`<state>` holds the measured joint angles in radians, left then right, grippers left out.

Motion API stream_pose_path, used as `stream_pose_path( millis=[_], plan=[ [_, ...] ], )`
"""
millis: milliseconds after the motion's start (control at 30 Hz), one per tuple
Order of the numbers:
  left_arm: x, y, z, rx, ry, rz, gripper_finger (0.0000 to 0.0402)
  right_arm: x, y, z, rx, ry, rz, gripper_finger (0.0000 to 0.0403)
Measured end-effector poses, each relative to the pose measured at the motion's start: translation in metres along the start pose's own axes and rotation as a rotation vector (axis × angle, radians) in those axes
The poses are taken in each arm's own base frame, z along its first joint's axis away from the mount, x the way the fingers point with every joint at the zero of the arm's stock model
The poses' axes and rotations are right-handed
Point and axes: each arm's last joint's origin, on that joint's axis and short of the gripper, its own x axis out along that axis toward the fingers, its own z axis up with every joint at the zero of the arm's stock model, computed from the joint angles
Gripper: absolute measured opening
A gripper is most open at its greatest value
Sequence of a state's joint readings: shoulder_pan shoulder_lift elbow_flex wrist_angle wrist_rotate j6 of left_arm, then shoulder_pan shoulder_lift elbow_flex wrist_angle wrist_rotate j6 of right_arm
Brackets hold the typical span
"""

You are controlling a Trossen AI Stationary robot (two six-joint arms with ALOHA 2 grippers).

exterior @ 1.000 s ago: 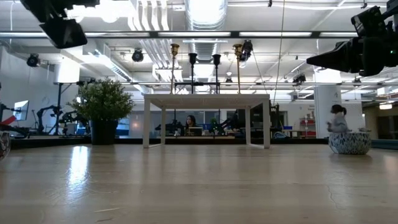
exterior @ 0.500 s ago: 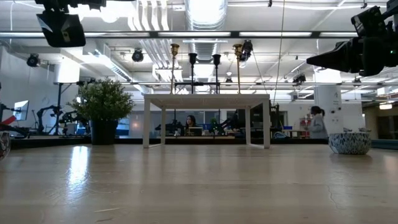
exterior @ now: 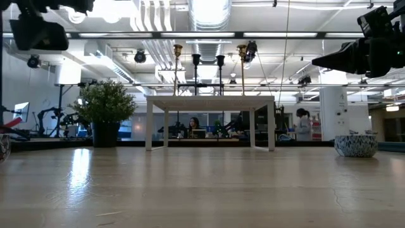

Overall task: Pick & Place candle stick holders
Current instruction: Put the black scented candle on the shelf

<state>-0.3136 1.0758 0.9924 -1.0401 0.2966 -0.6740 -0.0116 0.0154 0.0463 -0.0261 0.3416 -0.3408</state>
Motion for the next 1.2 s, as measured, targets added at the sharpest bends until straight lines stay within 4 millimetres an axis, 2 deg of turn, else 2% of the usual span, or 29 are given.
stream_pose_path(
  millis=[200, 333, 767, 933, 1200],
  plan=[
    [0.023, -0.021, -0.021, 0.037, -0.022, 0.227, 0.0244, 0.000, 0.000, 0.000, 0.000, 0.000, 0.000, 0.0008],
    [0.036, -0.029, -0.029, 0.077, -0.044, 0.327, 0.0239, 0.000, 0.000, 0.000, 0.000, 0.000, 0.000, 0.0008],
    [0.078, -0.032, -0.022, 0.191, 0.067, 0.470, 0.0247, 0.000, 0.000, 0.000, 0.000, 0.000, 0.000, 0.0008],
    [0.084, -0.033, -0.020, 0.157, 0.067, 0.482, 0.0260, 0.000, 0.000, 0.000, 0.000, 0.000, 0.000, 0.0008],
    [0.083, -0.033, -0.019, 0.143, 0.034, 0.489, 0.0286, 0.000, 0.000, 0.000, 0.000, 0.000, 0.000, 0.0008]
  ],
)
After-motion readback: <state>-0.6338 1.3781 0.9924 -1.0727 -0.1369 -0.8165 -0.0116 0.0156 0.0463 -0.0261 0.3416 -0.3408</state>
